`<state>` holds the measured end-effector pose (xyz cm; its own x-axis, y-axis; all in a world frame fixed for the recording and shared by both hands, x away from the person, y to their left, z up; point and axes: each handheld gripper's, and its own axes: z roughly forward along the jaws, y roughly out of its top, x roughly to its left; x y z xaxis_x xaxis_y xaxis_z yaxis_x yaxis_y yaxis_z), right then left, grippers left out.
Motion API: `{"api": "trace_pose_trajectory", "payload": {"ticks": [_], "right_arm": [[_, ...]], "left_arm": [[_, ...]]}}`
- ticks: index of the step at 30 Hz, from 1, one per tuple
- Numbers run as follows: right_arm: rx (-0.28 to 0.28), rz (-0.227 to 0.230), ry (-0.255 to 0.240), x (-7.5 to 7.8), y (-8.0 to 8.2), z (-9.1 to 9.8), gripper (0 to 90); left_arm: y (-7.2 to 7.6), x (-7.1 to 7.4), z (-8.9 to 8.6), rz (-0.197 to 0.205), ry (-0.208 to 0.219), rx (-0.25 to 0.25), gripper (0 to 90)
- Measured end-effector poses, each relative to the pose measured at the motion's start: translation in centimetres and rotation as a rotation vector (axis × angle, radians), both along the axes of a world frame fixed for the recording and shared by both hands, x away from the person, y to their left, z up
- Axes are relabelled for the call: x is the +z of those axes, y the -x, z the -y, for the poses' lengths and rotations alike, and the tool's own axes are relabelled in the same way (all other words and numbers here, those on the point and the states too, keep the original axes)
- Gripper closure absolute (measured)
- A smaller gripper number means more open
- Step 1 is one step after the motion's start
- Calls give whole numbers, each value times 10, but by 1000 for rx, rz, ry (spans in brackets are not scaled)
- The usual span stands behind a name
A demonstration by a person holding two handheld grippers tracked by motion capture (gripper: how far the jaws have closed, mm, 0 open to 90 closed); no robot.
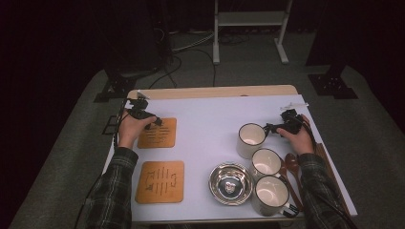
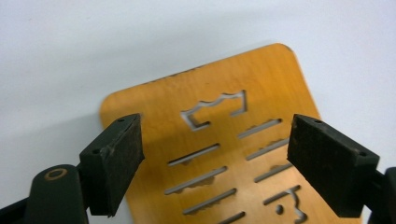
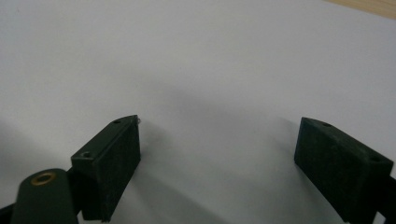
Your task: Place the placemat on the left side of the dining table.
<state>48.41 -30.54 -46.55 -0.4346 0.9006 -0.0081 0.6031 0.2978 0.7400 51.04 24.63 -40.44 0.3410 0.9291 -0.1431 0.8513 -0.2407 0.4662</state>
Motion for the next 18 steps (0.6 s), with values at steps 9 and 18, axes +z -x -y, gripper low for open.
{"api": "trace_pose_trajectory", "payload": {"ticks": [9, 18], "right_arm": [[1, -4, -1, 0, -1, 0, 129], [0, -3, 0, 0, 0, 0, 129]], "left_arm": [[3, 1, 15, -4, 7, -59, 149], [13, -2, 31, 8, 43, -99, 148]]}}
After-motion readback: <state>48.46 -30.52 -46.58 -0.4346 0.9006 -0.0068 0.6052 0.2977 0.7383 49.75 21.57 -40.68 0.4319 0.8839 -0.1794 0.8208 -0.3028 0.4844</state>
